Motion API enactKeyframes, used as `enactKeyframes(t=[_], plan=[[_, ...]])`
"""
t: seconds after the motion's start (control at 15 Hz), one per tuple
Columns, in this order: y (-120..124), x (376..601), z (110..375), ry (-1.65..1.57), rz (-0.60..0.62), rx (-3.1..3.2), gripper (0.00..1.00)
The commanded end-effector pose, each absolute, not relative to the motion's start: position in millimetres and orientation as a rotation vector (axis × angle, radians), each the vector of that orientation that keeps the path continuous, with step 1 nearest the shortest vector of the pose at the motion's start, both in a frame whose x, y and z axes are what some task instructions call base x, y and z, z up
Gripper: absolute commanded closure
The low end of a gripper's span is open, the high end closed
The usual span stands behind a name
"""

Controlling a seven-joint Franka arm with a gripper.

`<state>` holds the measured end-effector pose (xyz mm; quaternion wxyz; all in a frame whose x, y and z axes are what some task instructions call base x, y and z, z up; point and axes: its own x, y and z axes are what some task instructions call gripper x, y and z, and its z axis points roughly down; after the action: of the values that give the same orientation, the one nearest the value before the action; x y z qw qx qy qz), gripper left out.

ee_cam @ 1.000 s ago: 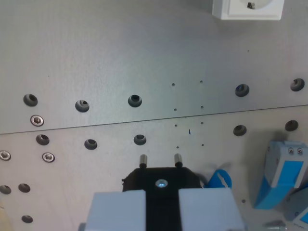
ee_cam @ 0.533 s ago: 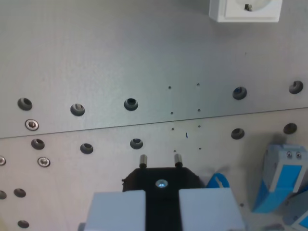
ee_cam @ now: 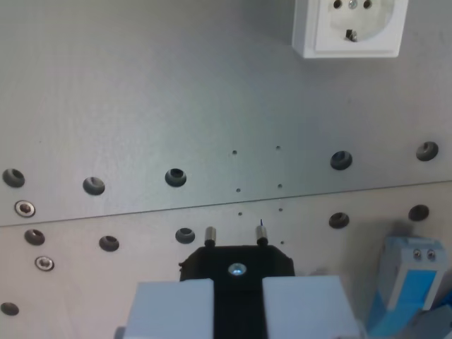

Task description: Move above the white socket

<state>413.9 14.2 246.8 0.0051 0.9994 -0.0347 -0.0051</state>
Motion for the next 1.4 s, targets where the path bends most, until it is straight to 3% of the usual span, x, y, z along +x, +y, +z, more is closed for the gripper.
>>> enactKeyframes(t=[0.07, 1.4], plan=[[4.9, 416.7, 233.6, -0.078, 0.09, 3.115, 1.0], [-44.5, 445.1, 155.2, -0.085, 0.105, 3.077, 1.0]])
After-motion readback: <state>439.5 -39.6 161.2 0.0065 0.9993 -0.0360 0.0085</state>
